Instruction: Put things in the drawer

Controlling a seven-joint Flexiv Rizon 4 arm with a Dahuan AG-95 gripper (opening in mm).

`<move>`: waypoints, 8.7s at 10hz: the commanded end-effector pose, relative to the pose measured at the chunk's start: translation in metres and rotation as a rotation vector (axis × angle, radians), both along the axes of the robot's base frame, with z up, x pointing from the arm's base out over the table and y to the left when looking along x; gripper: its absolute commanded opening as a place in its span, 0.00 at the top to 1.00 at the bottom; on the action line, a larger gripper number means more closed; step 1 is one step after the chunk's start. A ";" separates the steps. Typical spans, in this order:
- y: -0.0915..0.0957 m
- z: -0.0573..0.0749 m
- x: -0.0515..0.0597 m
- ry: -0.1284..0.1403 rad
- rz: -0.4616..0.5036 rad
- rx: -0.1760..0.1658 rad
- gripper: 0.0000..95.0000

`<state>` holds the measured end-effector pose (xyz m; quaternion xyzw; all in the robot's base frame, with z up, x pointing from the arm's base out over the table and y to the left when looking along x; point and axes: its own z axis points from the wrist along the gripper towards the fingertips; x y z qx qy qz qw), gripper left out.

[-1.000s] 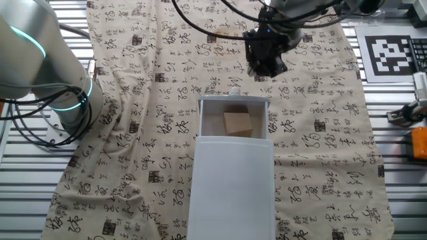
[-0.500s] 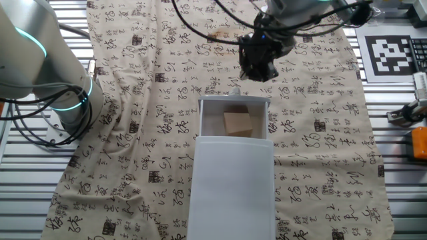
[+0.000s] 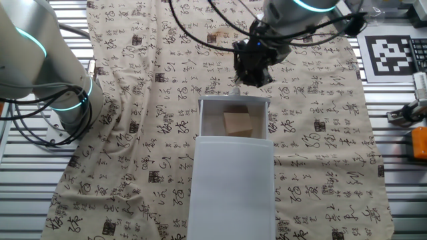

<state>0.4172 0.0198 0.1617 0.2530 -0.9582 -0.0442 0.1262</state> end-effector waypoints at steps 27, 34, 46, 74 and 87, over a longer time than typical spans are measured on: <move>-0.009 -0.003 -0.002 0.072 -0.203 -0.021 1.00; -0.022 -0.006 0.003 0.067 -0.191 -0.022 1.00; -0.040 0.007 -0.006 0.117 -0.150 -0.032 1.00; -0.136 0.020 -0.035 0.142 0.103 -0.109 1.00; -0.142 0.022 -0.035 0.153 0.056 -0.109 1.00</move>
